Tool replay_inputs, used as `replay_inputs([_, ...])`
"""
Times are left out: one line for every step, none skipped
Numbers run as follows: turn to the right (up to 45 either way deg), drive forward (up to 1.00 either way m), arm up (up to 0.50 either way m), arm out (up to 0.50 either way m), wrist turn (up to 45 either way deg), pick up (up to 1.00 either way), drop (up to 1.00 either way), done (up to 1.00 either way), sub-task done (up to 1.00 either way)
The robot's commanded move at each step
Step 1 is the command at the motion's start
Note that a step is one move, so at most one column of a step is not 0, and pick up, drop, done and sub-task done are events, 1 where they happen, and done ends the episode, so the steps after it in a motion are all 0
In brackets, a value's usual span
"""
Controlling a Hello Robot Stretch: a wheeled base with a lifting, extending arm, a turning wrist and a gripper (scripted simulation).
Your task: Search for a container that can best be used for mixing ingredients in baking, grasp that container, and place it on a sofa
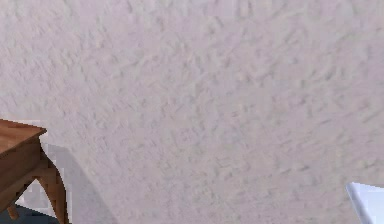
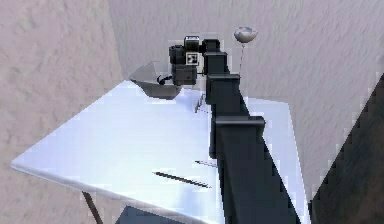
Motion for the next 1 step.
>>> replay_inputs([0.0,0.0,0.0,0.0,-45.0,0.0,0.0,0.0,0.0])
